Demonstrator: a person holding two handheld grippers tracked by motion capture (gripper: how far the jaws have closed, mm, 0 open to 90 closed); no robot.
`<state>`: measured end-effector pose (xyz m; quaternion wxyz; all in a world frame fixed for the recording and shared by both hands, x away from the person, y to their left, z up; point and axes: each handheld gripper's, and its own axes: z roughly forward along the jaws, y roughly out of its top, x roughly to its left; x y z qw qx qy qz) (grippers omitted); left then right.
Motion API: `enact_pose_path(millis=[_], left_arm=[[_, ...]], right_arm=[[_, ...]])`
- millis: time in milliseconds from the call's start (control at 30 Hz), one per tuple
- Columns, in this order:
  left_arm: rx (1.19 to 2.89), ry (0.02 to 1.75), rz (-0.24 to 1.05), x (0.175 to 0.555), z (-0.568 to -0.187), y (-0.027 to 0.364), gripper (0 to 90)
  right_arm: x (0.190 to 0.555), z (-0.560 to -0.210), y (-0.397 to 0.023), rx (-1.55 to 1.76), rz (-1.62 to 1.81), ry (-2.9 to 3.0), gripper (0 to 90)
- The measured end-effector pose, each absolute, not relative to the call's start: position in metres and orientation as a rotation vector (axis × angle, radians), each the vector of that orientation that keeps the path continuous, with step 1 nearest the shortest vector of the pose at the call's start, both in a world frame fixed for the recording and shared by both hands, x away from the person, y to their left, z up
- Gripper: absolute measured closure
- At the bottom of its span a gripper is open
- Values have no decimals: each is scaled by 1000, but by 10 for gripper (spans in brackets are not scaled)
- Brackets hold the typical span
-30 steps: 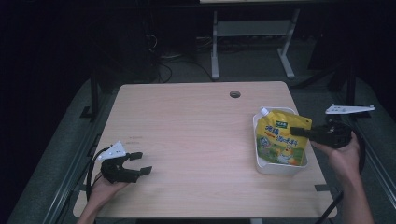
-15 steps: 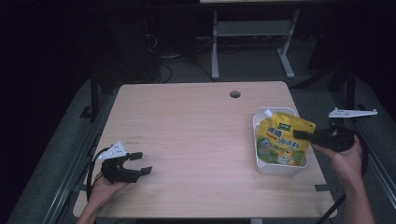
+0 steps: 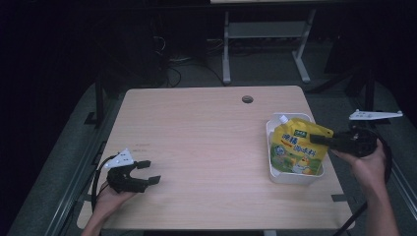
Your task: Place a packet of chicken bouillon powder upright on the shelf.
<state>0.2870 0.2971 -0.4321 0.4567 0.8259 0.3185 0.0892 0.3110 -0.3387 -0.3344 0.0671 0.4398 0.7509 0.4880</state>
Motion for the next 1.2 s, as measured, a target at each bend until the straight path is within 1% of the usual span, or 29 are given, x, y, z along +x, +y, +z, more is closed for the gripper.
enact_pose_path(millis=[333, 533, 800, 1000, 1200], left_arm=[[2039, 788, 224, 288, -432, 299, 239], [2035, 789, 223, 288, -432, 300, 240], [2039, 786, 220, 288, -431, 299, 240], [2043, 783, 223, 287, -431, 300, 239], [2047, 783, 226, 287, -431, 300, 239]], right_arm=[[313, -321, -335, 1303, 1456, 2251, 656], [314, -309, -333, 1281, 1470, 2224, 630], [315, -290, -329, 1240, 1480, 2207, 624], [316, -277, -314, 1175, 1492, 2232, 618], [319, -276, -297, 1127, 1487, 2288, 603]])
